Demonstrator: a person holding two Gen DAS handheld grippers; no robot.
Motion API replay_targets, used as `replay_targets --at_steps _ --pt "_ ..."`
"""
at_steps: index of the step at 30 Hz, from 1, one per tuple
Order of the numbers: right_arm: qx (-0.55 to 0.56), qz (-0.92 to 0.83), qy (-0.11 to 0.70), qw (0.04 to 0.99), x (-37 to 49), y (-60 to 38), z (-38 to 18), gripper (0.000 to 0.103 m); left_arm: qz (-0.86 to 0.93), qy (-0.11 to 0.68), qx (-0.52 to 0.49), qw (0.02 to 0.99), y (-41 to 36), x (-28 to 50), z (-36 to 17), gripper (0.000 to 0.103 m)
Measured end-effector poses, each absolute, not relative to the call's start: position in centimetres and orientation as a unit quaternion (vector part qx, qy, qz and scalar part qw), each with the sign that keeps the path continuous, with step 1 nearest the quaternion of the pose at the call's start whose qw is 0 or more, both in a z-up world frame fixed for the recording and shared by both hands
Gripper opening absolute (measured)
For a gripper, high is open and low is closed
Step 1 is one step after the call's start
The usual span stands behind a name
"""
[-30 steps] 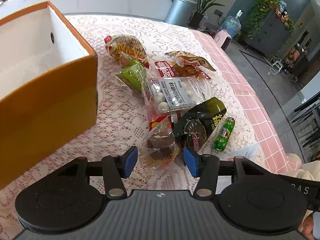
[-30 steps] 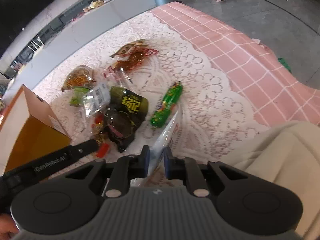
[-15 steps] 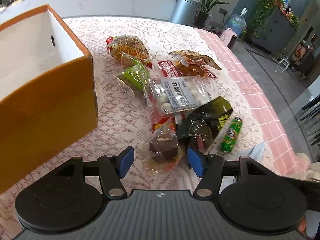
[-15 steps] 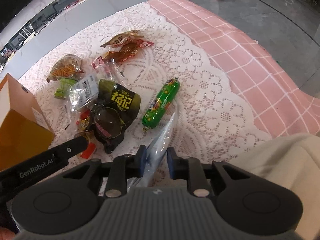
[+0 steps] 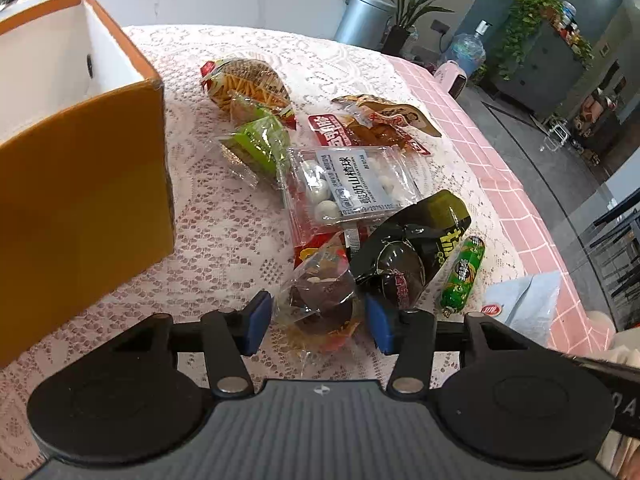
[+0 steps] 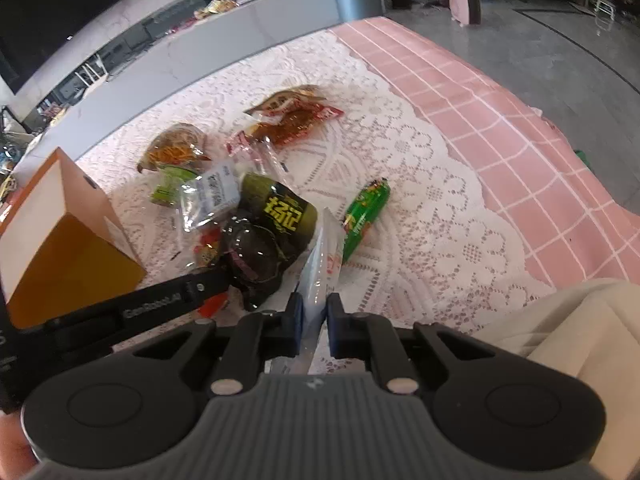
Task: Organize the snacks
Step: 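Grasp the brown wrapped candy with the left tool while the right tool lifts the white bag, then carry the candy in the left tool and the bag in the right tool over the orange box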
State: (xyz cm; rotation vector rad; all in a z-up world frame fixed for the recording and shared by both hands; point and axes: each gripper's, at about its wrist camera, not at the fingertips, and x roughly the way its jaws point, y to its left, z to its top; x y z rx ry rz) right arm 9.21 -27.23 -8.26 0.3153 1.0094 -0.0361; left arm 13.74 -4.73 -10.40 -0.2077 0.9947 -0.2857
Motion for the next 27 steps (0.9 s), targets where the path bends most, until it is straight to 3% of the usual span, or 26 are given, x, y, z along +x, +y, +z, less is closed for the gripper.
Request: replay_targets --at_steps 8,27 --pt "0.152 -0.009 0.464 0.873 8.3 -27.2 -7.4 0.008 -0.134 0.449 -0.085 0.879 -3.9 12.0 -9.0 0.05" --pt "0.12 0.088 0.356 0.923 5.2 -22.2 -1.6 0.005 -0.098 0.407 -0.079 0.905 1.8 5.7 1.1 0.05"
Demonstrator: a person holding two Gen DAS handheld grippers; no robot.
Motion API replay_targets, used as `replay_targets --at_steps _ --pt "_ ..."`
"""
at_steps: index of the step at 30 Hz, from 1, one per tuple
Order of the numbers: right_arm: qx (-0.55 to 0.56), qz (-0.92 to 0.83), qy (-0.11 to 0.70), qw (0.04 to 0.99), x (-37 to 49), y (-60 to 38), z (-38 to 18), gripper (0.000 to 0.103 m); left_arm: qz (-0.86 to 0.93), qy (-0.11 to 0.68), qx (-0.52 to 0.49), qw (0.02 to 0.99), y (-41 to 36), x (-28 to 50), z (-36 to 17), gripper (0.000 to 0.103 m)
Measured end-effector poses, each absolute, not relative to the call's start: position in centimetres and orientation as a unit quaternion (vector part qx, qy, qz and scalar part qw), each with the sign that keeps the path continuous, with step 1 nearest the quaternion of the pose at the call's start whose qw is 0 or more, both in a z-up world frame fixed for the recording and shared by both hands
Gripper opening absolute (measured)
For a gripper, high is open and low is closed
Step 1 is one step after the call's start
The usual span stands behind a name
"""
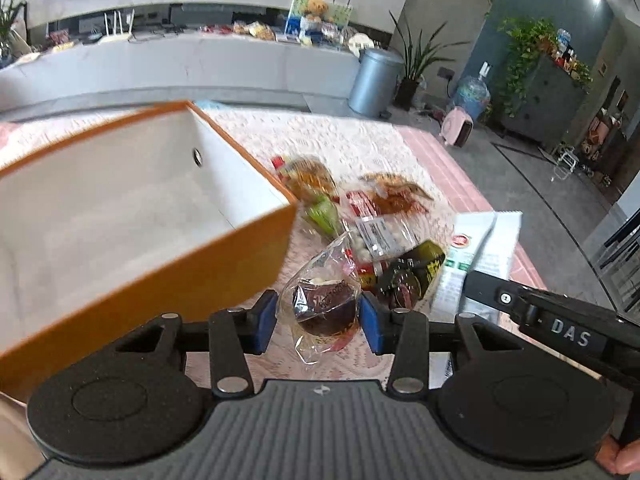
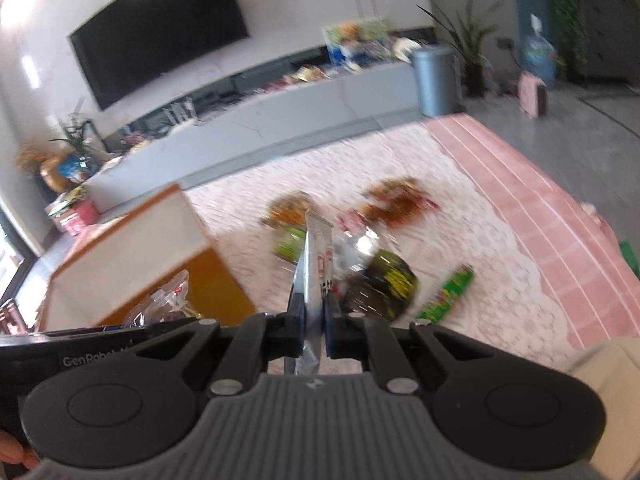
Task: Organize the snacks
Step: 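Carry the candy in the left tool and the bag in the right tool over the orange box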
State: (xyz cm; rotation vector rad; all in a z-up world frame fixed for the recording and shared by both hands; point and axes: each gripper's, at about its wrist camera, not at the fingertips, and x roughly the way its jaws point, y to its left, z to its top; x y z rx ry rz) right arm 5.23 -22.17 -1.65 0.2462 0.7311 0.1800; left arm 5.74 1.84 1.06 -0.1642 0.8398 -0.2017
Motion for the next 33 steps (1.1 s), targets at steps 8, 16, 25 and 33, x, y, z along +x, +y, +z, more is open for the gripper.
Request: replay_targets --at_steps 8,16,25,33 --pt "0.081 0.174 0.289 0.938 5.3 -17.7 2.1 0.005 -0.071 0.372 -0.084 0.922 4.2 5.4 4.3 0.05" --pt "0.044 0.245 0.251 0.935 8.7 -13.5 4.7 0.005 -0.02 0.356 -0.096 0.929 7.2 8.4 5.8 0.05" --pt "-0.011 0.287 0.296 0.911 16.4 -8.4 3.3 0.005 0.004 0.42 -0.106 0.901 9.4 14.3 1.9 0.05" --pt "-0.048 0.303 0.342 0.888 21.3 -6.1 0.2 0.005 -0.01 0.481 -0.152 0.863 12.6 16.4 -3.6 0.05"
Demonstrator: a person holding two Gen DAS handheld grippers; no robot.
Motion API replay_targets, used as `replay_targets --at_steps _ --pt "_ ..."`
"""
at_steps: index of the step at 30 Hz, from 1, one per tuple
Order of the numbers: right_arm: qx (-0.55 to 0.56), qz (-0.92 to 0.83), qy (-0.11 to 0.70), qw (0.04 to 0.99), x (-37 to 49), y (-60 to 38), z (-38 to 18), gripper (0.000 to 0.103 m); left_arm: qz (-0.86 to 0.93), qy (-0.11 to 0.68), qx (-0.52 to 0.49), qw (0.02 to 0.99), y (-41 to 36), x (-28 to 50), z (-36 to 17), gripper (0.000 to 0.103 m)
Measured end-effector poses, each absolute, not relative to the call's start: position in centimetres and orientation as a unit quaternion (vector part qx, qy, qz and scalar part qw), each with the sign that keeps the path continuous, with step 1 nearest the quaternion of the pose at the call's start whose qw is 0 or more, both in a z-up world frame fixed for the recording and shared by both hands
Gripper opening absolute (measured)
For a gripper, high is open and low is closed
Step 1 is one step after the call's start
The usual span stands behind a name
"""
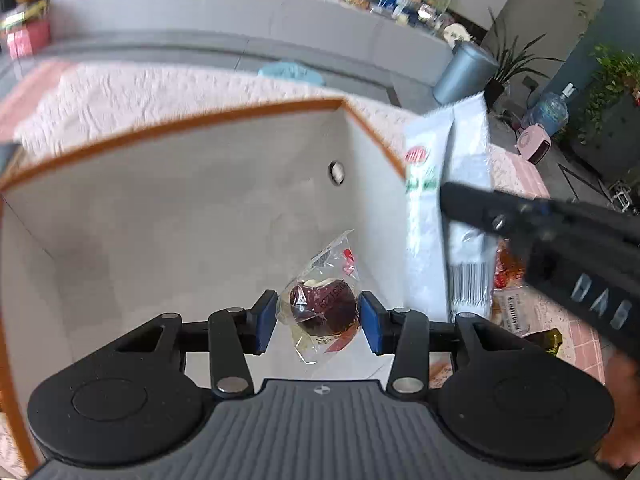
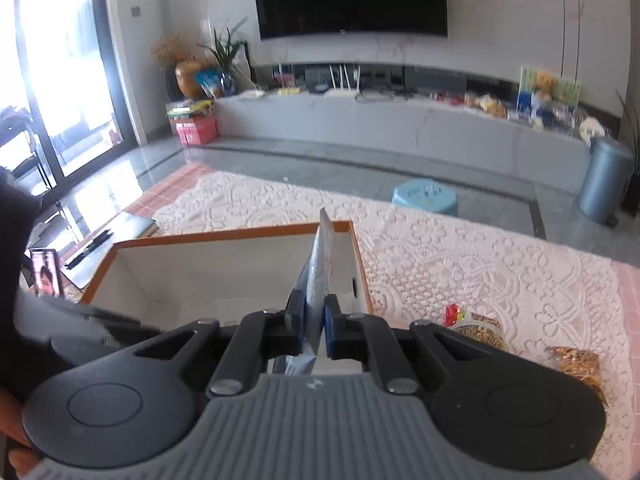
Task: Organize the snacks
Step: 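Carry the candy in the left tool and the bag in the right tool over the orange box, then open the right tool to drop the bag while the left tool releases the candy into the box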
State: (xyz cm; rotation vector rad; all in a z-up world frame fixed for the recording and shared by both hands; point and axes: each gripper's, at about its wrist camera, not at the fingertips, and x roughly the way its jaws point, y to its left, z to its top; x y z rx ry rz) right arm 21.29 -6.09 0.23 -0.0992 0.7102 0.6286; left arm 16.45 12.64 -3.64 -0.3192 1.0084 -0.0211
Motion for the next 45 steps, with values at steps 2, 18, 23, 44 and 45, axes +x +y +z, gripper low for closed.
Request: replay_targets --at_steps 2,18,23,44,45 --pt "-0.053 0.3 0.35 0.886 22.4 -5.6 -0.3 0.005 -0.008 0.49 -0.159 0.857 13.2 16.7 -4.6 0.05" --pt "-0.24 0.329 0.43 0.806 24.7 -0.2 -5.4 0.006 -0.001 0.534 -0.197 0.822 14.6 16.9 -7.0 0.051" --pt "-0.294 0.32 0.448 0.781 25.4 0.9 -6.8 0.006 0.0 0.54 -0.205 0.817 15.0 16.8 -7.1 0.051" --pt "-0.182 0.291 0.384 0.857 22.6 -3.4 -2.1 0.042 -0.009 0.558 -0.244 0.793 15.5 18.0 -7.7 0.051" --pt "-0.167 0.284 0.375 0.867 22.3 -4.0 -1.6 0.044 -0.009 0.562 -0.244 0.79 15.5 18.1 -7.8 0.051"
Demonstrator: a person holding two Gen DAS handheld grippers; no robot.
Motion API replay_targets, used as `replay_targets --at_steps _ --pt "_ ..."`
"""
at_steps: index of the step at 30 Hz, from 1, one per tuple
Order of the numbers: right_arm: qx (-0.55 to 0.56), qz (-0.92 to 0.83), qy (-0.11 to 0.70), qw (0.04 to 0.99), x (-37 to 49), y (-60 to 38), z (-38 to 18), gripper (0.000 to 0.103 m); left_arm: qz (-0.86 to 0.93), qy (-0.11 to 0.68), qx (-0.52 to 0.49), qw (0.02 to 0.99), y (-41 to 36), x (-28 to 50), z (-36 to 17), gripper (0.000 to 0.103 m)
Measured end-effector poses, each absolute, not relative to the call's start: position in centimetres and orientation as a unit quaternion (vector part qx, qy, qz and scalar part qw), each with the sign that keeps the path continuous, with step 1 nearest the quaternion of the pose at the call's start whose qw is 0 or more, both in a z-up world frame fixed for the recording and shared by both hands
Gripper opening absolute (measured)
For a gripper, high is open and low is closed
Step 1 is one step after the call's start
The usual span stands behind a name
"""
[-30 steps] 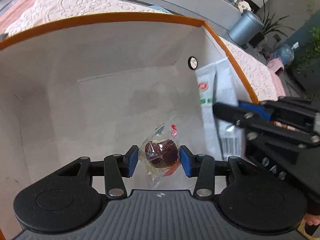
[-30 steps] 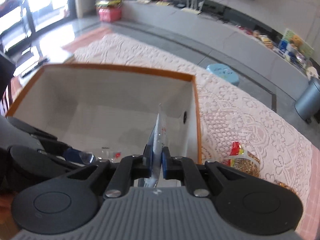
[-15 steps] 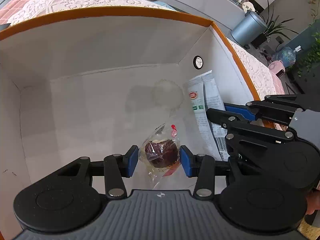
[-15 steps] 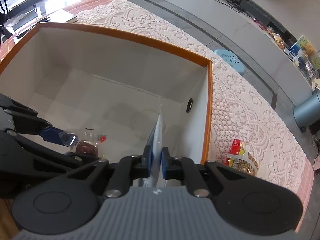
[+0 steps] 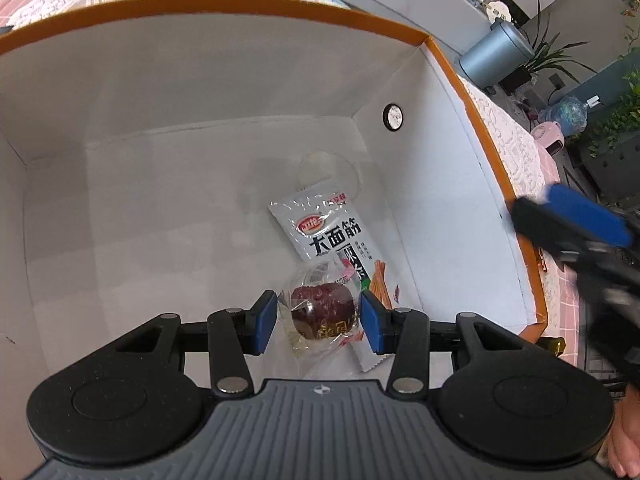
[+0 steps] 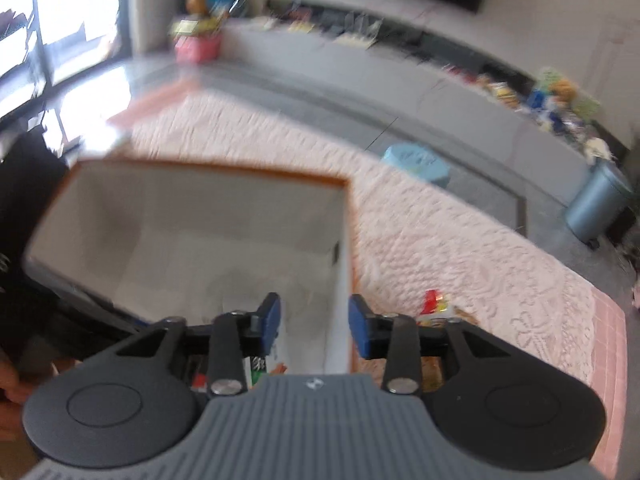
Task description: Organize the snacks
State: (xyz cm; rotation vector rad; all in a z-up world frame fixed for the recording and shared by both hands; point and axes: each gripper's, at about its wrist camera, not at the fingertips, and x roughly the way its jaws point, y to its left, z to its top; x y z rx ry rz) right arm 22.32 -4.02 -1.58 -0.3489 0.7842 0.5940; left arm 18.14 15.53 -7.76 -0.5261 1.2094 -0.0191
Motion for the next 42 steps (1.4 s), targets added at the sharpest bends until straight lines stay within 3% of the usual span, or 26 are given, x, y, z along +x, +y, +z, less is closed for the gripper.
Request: replay_targets --at_steps 5,12,18,23,32,42 --pt "-0.102 0.22 0.345 0.907 20.9 -8.1 -0.4 0.052 0.004 0.574 -0.236 0.784 15.4 18.6 -7.9 0.051" --pt "-0.032 0.143 0.376 0.915 19.2 -13.4 -2.4 0.053 0.004 0.589 -0.195 0.785 14.5 18.9 -7.8 0.051" --pt "-0.003 0.107 0.407 0.907 18.0 -16.3 -4.9 0.053 0.002 0.575 -0.196 0.794 14.6 18.5 -7.4 0.069" --pt "-0.002 0.089 0.41 0.908 16.3 -18.3 -5.8 0.063 0.02 0.55 -0.199 0.811 14.7 17.5 -6.6 0.069" --pt "0.009 0.075 0.398 0.914 13.3 -20.9 -5.9 0.087 0.013 0.422 -0.153 0.894 11.2 13.3 -1.2 0.069" --pt "0.014 0.042 0.386 0.922 9.9 -24.5 -5.7 0.097 -0.106 0.4 -0.084 0.906 3.4 9.4 0.4 0.069"
